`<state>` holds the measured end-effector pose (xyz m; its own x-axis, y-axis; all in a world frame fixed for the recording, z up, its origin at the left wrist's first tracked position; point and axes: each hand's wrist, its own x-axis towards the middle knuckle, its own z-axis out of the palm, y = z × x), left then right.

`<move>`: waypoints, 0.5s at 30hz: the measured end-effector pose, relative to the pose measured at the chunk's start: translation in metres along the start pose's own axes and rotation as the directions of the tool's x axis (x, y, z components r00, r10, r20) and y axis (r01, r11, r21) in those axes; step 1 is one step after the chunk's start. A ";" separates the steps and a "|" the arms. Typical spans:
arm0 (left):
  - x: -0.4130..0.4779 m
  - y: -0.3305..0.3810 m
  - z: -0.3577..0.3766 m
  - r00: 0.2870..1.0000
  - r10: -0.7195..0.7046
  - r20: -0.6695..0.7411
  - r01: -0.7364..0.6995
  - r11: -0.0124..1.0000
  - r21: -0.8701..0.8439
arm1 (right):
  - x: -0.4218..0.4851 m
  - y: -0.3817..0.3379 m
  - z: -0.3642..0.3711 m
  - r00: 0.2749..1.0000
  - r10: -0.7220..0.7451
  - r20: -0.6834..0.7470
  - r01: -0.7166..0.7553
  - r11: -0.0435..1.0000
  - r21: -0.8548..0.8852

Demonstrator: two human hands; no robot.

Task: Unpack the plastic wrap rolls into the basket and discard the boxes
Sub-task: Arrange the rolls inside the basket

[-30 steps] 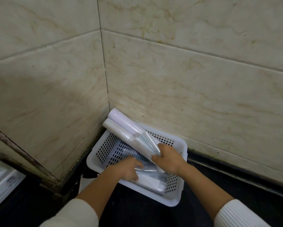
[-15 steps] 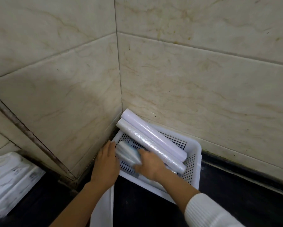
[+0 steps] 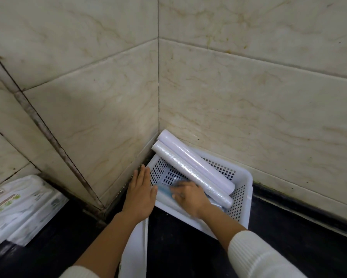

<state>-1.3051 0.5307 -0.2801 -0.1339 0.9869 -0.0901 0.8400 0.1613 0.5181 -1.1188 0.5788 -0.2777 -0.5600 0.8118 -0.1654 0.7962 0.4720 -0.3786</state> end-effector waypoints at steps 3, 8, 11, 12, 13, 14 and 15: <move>-0.025 0.007 0.003 0.991 -0.035 -0.130 0.011 0.983 -0.185 | -0.011 -0.003 -0.014 0.994 0.024 -0.102 -0.005 0.983 0.182; -0.091 0.029 0.019 0.911 -0.200 -0.361 0.068 0.935 -0.347 | -0.066 -0.008 -0.028 0.973 0.099 -0.207 -0.014 0.925 0.380; -0.133 0.030 0.029 0.928 -0.239 -0.285 0.173 0.956 -0.237 | -0.119 -0.007 -0.028 0.927 0.179 -0.330 -0.032 0.913 0.406; -0.146 0.028 0.032 0.936 -0.272 -0.225 0.234 0.955 -0.184 | -0.138 -0.006 -0.027 0.911 0.201 -0.360 -0.042 0.913 0.405; -0.158 0.025 0.035 0.936 -0.313 -0.163 0.295 0.947 -0.125 | -0.158 -0.004 -0.025 0.900 0.224 -0.374 -0.059 0.912 0.405; -0.169 0.022 0.038 0.930 -0.351 -0.112 0.346 0.936 -0.064 | -0.179 -0.003 -0.022 0.896 0.241 -0.374 -0.078 0.913 0.401; -0.178 0.020 0.040 0.923 -0.379 -0.073 0.379 0.925 -0.012 | -0.198 -0.001 -0.018 0.898 0.247 -0.363 -0.097 0.917 0.386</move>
<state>-1.2435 0.3578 -0.2879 -0.4802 0.8499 -0.2169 0.7201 0.5231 0.4558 -1.0046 0.4236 -0.2276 -0.2229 0.9708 0.0884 0.6961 0.2220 -0.6828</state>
